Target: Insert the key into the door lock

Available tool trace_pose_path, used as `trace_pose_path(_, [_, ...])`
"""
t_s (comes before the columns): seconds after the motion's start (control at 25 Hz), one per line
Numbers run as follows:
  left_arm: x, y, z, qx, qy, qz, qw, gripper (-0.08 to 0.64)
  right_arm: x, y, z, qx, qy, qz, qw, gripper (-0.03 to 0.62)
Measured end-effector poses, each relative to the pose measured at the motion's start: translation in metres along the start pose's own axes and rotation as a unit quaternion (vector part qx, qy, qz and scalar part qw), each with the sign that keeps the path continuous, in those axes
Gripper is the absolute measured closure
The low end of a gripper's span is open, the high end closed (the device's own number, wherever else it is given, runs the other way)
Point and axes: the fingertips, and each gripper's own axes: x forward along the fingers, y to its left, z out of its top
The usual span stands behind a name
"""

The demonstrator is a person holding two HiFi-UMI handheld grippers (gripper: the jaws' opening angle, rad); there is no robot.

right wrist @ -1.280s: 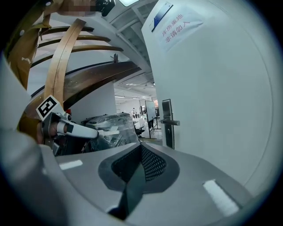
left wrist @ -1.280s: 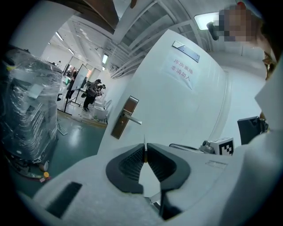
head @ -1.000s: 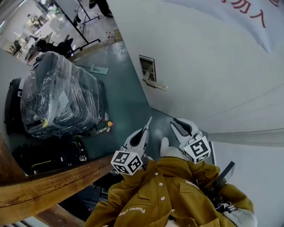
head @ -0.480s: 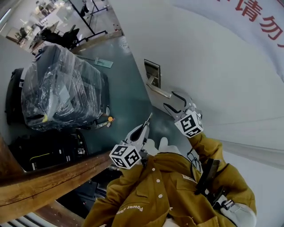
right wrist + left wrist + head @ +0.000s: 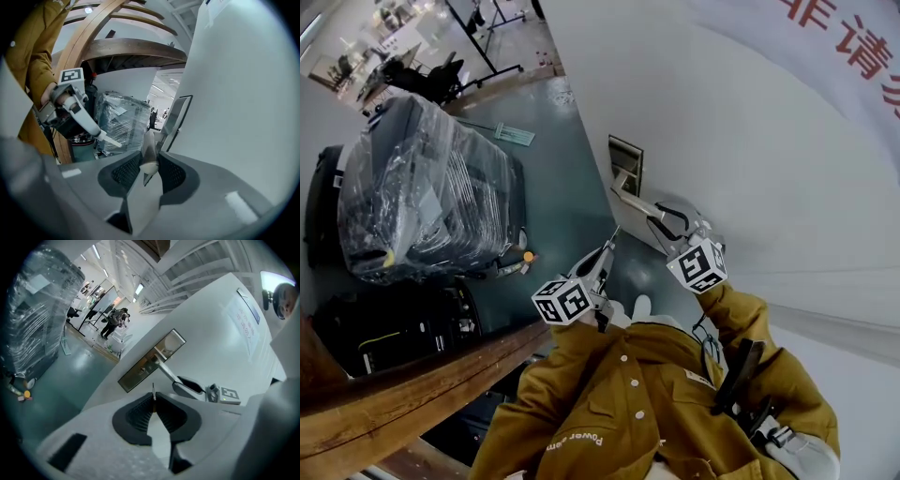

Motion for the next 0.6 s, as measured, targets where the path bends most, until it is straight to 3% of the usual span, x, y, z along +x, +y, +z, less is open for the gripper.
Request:
trace_pose_path(0.28, [0.061,0.04,0.025,-0.038,0.012,-0.005,0.9992,0.534,0.001,-0.001,0.001,0.008,0.002,0.001,1.0,0.469])
trace_pose_path(0.6, [0.093,0.047,0.045,-0.168,-0.007,-0.051,0.9845,0.534,0.001,-0.001,0.001,0.01,0.003,0.0,1.0,0.469])
